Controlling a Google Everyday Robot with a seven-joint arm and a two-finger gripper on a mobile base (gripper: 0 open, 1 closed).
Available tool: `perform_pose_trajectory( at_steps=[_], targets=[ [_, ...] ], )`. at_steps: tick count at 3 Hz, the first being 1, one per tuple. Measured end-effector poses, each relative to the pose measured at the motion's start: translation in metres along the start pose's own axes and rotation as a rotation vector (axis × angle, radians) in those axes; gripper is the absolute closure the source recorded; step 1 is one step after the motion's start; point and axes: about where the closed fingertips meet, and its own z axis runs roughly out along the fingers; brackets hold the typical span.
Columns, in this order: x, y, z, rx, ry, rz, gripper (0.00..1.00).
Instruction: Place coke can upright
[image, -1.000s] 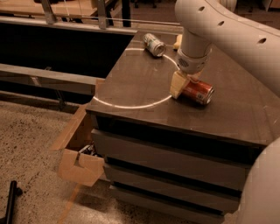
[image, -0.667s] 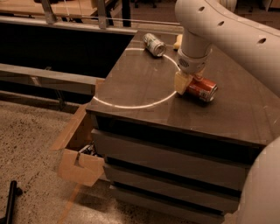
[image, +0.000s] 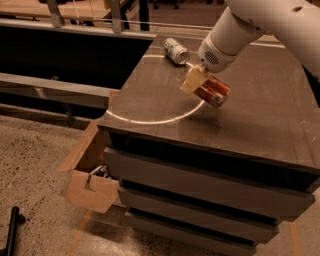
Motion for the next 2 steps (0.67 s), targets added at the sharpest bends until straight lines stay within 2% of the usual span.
perform_pose_trajectory(
  at_steps=[1,2],
  targets=[
    [-0.029,0.012,-0.014,-0.129,-0.237,-0.086,1.00],
    [-0.047,0.016,-0.028,-0.255,-0.475,-0.162,1.00]
  ],
)
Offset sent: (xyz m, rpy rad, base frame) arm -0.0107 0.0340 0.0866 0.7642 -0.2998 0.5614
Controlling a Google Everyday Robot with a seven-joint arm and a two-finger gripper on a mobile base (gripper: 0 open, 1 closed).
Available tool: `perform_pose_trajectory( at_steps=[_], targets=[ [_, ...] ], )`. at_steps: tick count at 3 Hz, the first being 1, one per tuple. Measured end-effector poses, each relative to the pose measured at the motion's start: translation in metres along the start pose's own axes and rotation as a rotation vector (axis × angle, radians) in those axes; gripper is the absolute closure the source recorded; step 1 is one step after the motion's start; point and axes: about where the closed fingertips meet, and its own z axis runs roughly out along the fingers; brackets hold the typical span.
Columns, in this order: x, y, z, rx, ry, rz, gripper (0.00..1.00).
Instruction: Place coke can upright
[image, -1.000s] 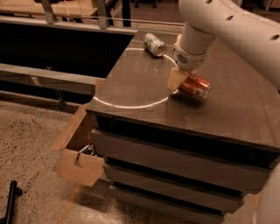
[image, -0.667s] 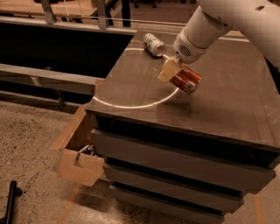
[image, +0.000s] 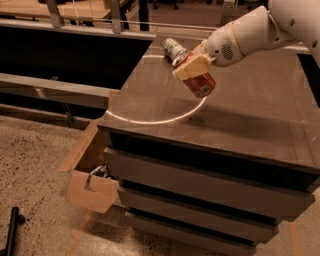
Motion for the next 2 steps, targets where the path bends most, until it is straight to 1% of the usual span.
perform_pose_trajectory(
  at_steps=[1,2],
  targets=[
    [-0.0165,0.0069,0.0016,-0.045,-0.083,-0.078,1.00],
    [-0.0150,0.0063,0.0020,-0.043,-0.077,-0.078,1.00]
  ],
)
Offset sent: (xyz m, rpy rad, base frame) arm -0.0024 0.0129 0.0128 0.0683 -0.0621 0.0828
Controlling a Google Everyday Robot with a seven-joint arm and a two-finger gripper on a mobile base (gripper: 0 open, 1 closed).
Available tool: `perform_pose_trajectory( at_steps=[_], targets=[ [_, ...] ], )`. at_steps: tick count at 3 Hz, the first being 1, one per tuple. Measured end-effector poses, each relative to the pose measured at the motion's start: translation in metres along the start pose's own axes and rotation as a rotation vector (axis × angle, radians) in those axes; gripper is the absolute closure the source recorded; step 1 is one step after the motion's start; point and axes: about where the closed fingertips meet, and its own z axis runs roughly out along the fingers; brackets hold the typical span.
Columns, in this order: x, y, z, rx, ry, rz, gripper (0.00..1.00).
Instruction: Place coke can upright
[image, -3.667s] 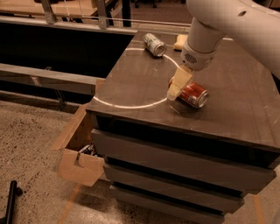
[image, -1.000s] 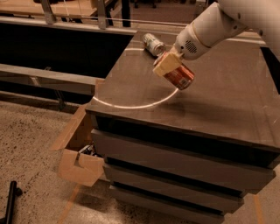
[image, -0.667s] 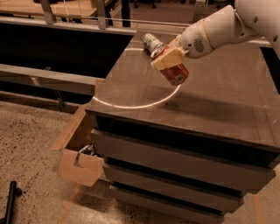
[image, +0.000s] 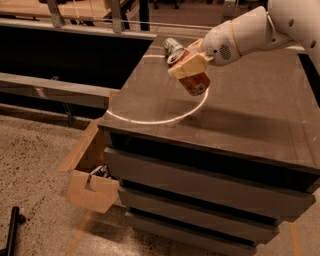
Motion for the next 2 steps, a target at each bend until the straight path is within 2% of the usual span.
perform_pose_trajectory(
  at_steps=[1,2],
  targets=[
    [0.003,0.000,0.000,0.041,-0.024,0.030,1.00],
    [0.016,0.016,-0.008,0.126,-0.097,0.092,1.00]
  ],
)
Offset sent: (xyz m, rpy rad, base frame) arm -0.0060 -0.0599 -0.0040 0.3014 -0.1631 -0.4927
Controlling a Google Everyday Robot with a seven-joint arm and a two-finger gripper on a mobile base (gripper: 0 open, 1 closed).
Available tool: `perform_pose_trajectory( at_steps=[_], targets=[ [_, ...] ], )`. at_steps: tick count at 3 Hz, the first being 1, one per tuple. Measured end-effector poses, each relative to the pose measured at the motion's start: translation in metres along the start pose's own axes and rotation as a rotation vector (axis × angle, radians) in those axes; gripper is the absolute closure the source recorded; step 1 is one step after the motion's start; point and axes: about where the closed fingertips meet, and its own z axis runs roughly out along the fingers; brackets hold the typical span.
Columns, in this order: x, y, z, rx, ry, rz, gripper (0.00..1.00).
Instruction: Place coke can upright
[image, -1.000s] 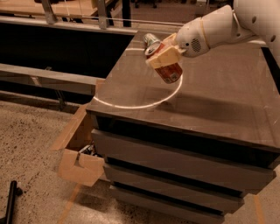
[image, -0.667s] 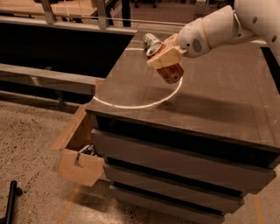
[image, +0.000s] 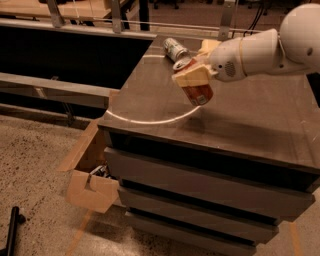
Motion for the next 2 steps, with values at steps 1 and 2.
perform_pose_trajectory(
  at_steps=[1,2],
  targets=[
    [0.021,0.010,-0.007,0.069,-0.125,0.058,1.00],
    [0.021,0.000,-0.019,0.171,-0.288,0.058,1.00]
  ],
)
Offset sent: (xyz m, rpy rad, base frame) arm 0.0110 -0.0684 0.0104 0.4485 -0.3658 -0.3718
